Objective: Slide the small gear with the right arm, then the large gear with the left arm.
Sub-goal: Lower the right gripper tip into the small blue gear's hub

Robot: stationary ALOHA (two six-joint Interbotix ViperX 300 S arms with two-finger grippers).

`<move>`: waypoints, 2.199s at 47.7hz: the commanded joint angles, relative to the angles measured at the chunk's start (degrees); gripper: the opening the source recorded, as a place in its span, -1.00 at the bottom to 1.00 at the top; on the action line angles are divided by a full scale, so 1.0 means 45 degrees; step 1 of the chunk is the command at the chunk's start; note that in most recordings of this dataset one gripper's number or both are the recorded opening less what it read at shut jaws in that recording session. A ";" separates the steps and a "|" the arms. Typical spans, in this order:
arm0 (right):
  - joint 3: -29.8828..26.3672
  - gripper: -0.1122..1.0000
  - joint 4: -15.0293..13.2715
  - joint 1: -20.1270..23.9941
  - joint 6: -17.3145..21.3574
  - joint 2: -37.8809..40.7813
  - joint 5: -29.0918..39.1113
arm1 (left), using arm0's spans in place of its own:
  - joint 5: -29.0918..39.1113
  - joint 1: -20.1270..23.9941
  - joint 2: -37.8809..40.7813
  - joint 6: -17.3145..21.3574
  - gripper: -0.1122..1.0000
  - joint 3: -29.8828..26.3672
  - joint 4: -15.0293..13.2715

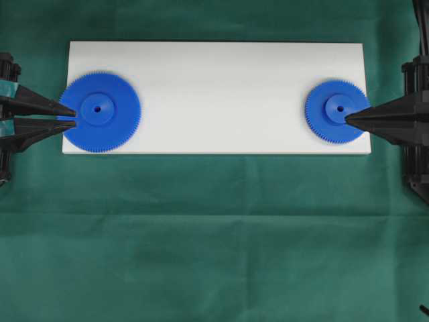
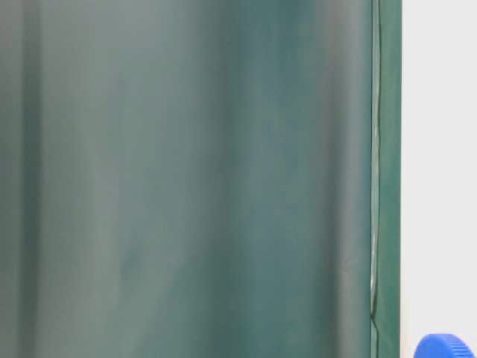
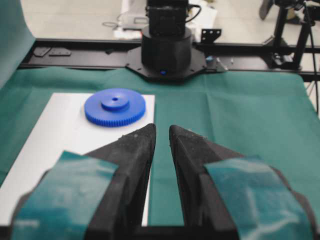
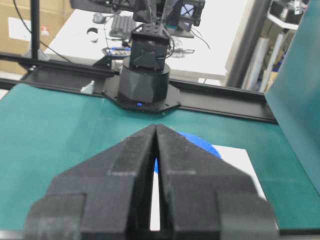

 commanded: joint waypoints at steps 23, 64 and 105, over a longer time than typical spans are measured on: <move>0.0703 0.10 -0.0117 -0.3281 -0.0020 -0.1250 0.0332 | -0.0156 0.1172 -0.0430 -0.0020 -0.80 0.0391 -0.0195; 0.0059 0.10 -0.0117 -0.4961 0.3496 0.0117 0.8398 | -0.0117 0.1953 -0.0820 -0.0039 -0.80 0.0879 -0.0195; 0.0723 0.10 -0.0117 -0.4980 0.4258 0.4063 0.6680 | -0.0117 0.2031 -0.0820 -0.0059 -0.80 0.1074 -0.0215</move>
